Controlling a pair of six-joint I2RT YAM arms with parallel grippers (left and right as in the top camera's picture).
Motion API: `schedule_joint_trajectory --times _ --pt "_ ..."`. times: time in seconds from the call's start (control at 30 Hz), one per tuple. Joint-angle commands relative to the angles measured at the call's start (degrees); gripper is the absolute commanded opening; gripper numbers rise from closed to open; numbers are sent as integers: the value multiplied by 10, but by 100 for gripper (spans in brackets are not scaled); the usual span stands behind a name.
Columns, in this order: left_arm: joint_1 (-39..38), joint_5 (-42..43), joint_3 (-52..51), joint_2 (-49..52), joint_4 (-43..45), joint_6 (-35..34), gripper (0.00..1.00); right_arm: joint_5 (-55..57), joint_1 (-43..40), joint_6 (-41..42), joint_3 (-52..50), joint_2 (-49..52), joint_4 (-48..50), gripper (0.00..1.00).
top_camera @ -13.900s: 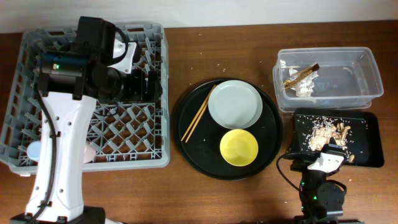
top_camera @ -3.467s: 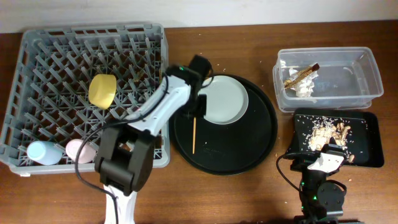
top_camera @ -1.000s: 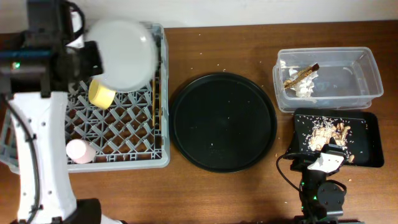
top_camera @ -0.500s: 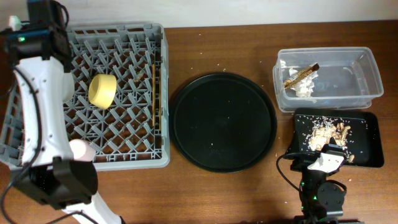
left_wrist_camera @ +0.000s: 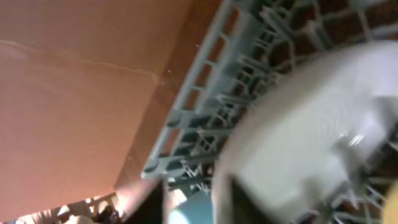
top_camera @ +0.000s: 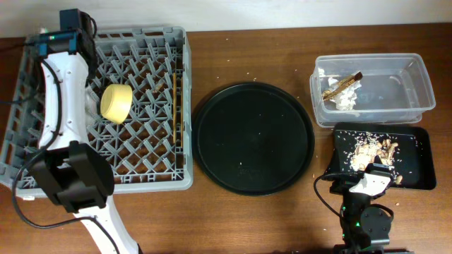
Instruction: Sort waste into correct bins and load items into the dishwasher rack
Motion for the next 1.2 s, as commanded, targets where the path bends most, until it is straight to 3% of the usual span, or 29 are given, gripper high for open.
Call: schedule_joint_trajectory --times 0.0,0.13,0.17,0.23,0.4,0.53,0.63,0.73,0.83,1.0,1.1,1.17 --pt "-26 87 4 -15 -27 7 99 -1 -3 -4 -5 -3 -1 98" --pt "-67 220 38 -89 -91 7 99 -1 -3 -4 -5 -3 -1 99" --pt "-93 292 47 -132 -111 7 99 -1 -3 -4 -5 -3 -1 98" --pt "-155 352 47 -202 -129 7 99 -1 -3 -4 -5 -3 -1 98" --pt "-341 355 47 -295 -159 5 99 -1 -3 -4 -5 -3 -1 99" --pt "-419 356 46 -297 -170 5 99 -1 -3 -4 -5 -3 -1 99" --pt "-421 353 46 -301 -195 4 99 -1 -3 -4 -5 -3 -1 98" --pt "-392 315 46 -322 -76 10 99 -1 -3 -4 -5 -3 -1 98" --pt "-372 312 41 -341 8 96 99 -1 -3 -4 -5 -3 -1 98" --pt "-338 312 32 -394 37 110 99 -1 -3 -4 -5 -3 -1 98" --pt "-264 328 -51 -461 113 109 99 -1 -3 -4 -5 -3 -1 98" --pt "-227 394 -162 -527 191 109 99 -1 -3 -4 -5 -3 -1 98"
